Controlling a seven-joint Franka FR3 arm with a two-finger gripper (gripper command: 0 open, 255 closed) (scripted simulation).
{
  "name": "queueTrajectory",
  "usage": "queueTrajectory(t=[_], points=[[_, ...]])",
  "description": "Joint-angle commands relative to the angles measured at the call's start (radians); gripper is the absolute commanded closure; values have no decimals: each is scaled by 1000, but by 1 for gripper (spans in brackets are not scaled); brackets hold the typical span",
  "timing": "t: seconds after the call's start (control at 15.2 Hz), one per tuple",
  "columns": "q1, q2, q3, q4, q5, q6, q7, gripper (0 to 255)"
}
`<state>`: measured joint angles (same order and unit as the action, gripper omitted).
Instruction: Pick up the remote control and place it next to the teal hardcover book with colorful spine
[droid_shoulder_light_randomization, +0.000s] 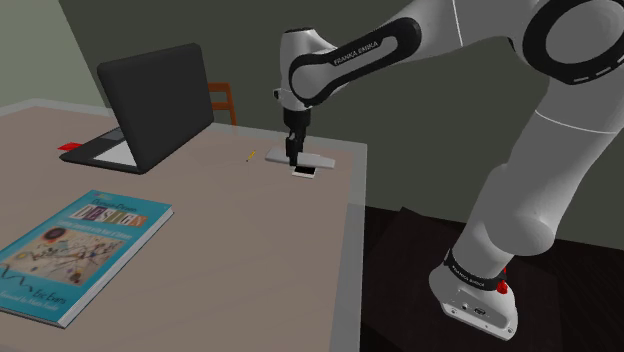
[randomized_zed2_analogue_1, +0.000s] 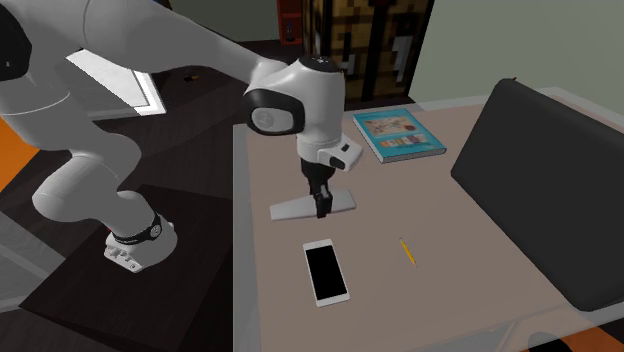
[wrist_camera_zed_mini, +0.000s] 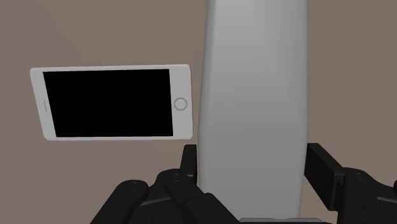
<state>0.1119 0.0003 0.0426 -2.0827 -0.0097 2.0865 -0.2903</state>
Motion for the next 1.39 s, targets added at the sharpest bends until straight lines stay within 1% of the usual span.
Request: queueTrajectory(t=[0.0,0.33,0.66,0.99,1.19,1.32], points=[[11,16,11,35,-1,-20,22,255],[65,122,58,171,-14,-51,128,255],[124,247,93,341,-36,-99,227,255],[190,395,117,556,-65,-169,315,255],[238,507,125,728,-84,-231,364,255],[238,511,124,706,-85,-206,365,255]])
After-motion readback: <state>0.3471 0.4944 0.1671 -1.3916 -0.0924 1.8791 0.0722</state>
